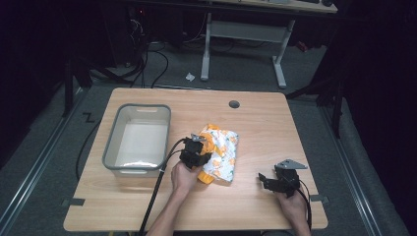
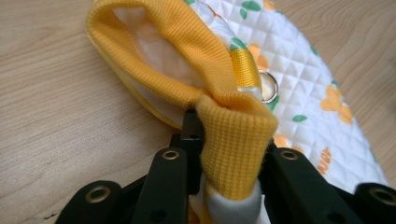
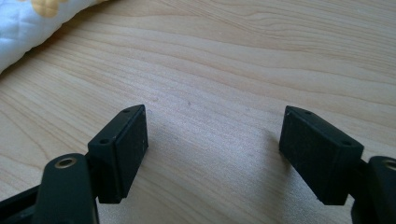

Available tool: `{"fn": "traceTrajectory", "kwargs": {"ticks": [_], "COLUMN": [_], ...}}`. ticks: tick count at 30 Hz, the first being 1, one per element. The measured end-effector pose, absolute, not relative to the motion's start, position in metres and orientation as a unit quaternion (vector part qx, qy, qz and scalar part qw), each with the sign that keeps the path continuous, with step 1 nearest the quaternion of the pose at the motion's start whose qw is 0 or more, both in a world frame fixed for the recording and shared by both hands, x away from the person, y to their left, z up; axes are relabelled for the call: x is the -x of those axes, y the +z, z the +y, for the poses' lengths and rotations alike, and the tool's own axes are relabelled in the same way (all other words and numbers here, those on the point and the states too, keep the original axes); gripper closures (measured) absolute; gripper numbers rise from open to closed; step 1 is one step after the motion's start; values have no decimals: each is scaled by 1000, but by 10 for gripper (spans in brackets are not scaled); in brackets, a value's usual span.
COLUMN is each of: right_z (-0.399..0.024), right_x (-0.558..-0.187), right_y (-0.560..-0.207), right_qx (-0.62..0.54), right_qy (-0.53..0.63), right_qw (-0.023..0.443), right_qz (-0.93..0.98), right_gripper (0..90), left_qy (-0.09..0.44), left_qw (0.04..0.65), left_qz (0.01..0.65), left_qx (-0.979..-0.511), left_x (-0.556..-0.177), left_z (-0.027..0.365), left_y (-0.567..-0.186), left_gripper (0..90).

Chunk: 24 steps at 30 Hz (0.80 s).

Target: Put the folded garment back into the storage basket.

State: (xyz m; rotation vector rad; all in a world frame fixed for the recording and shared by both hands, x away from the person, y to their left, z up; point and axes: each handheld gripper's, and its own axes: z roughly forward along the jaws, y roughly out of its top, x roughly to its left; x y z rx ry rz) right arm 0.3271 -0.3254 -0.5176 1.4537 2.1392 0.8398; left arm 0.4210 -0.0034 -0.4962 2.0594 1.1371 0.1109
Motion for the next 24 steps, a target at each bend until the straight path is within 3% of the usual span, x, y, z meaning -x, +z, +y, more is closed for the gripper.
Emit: {"fn": "traceTrajectory", "kwargs": {"ticks": [24], "right_z": [-325], "right_x": [-327], "right_y": [-518], "right_qx": [-523], "right_qy": [302], "right_qw": [209], "right_qz": [769], "right_gripper": [239], "left_qy": [39], "left_qw": [445], "left_qz": [425], "left_qx": [-787], "left_x": [-403], "left_z": [14], "left_y": [-461], "left_gripper": [755]}}
